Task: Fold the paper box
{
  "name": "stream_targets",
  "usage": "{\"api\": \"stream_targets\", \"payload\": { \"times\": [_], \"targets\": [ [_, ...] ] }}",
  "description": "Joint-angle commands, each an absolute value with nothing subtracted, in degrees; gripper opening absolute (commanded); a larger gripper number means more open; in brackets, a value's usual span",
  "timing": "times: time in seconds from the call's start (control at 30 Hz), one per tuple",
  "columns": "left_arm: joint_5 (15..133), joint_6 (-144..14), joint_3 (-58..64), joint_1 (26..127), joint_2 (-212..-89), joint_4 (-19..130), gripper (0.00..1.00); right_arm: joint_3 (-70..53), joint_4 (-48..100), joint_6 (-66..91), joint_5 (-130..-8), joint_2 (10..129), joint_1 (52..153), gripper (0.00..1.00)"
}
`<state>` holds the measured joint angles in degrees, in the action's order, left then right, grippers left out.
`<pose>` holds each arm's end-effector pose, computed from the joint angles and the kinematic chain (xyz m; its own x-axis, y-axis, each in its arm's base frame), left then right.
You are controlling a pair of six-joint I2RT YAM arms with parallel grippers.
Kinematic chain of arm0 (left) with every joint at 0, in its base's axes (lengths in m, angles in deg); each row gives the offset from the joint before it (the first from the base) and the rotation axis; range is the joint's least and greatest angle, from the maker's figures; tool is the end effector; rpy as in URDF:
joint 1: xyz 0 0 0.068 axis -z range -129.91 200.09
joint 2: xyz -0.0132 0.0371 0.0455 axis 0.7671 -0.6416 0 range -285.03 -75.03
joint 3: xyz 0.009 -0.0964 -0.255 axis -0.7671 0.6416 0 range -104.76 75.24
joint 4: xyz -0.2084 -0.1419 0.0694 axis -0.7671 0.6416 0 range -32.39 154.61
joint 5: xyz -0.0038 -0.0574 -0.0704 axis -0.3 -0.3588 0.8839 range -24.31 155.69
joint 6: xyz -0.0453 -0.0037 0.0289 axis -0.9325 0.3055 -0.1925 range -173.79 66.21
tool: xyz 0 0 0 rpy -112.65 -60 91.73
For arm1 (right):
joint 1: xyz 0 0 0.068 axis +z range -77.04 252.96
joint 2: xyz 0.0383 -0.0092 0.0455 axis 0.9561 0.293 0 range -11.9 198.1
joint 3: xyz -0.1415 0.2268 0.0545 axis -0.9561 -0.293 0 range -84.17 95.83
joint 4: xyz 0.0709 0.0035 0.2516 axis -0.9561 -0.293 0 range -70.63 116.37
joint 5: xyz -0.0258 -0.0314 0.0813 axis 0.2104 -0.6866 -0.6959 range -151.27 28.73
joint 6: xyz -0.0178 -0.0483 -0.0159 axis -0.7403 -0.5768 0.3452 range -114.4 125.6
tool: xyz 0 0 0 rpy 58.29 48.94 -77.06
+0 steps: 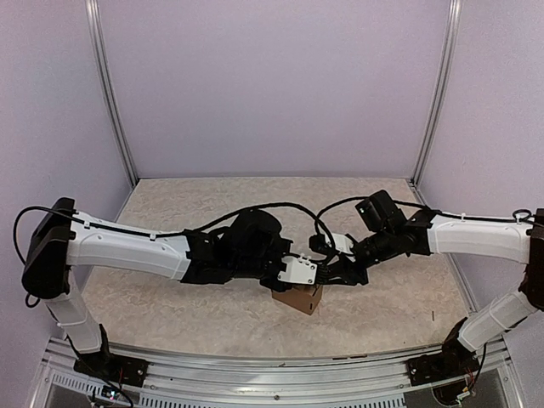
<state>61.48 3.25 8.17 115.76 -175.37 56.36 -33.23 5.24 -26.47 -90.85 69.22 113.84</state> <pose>0.1664 -0.3615 0.2309 0.6221 0.6551 -0.4287 0.6637 -0.1509 0.7326 0.2054 0.2010 0.2212 -0.0740 -0.6747 -0.7343 -0.9934 0.1148 -0.0053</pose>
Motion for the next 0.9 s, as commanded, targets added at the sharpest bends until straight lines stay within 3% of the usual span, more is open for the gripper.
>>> {"api": "stream_targets", "payload": {
  "times": [0.0, 0.43, 0.67, 0.87],
  "targets": [
    [62.52, 1.54, 11.01, 117.67, -176.06, 58.79, 0.01, -32.94, 5.07, -27.1, -90.44, 71.33, 114.65, 0.37],
    [61.41, 1.6, 13.64, 118.04, -176.09, 55.47, 0.0, -33.05, 4.22, -27.85, -91.15, 72.24, 114.8, 0.37],
    [62.38, 3.02, 10.28, 118.03, -176.57, 55.72, 0.14, -32.67, 4.32, -27.58, -90.99, 72.81, 114.8, 0.37],
    [62.95, 3.85, 7.85, 118.08, -178.31, 57.04, 0.15, -32.93, 4.35, -27.22, -91.13, 72.21, 114.8, 0.36]
  ]
}}
